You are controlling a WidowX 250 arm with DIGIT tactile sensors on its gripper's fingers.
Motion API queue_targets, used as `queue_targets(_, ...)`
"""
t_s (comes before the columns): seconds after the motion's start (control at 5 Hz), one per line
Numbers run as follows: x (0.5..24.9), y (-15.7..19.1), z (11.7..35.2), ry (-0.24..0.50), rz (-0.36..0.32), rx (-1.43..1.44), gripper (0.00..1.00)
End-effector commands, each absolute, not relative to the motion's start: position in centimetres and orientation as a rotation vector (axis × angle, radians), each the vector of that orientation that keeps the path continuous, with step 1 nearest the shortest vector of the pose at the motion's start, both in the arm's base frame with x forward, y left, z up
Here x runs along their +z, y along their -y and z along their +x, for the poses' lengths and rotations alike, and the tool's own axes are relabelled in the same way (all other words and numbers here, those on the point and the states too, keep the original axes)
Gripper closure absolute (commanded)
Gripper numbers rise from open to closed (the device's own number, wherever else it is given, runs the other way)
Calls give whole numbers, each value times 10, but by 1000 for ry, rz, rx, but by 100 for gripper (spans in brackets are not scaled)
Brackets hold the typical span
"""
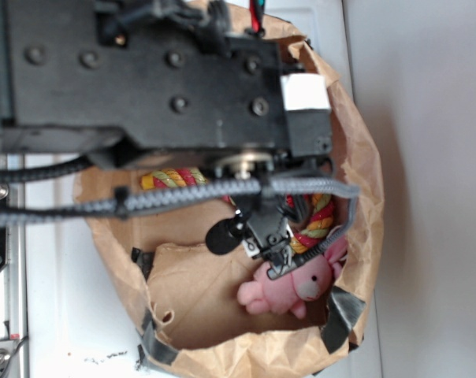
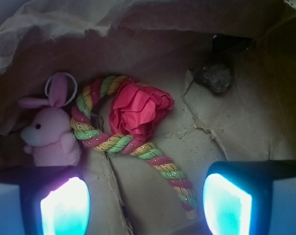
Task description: Grab the rock.
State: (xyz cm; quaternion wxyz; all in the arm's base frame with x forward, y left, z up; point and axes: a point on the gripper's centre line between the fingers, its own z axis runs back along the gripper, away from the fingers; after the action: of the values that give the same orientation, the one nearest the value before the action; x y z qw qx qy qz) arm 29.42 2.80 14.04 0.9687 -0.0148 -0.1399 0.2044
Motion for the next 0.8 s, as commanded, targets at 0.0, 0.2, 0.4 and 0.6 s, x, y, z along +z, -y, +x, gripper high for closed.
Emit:
queue_targets(0.0,139,-36,305,365,-16,458,0)
queue_targets(0.2,119,-39,309,402,15,467,0)
queue_targets(0.4,100,-47,310,426,38,492,0)
queue_targets(0.6,87,-54,314,447,54,526,0)
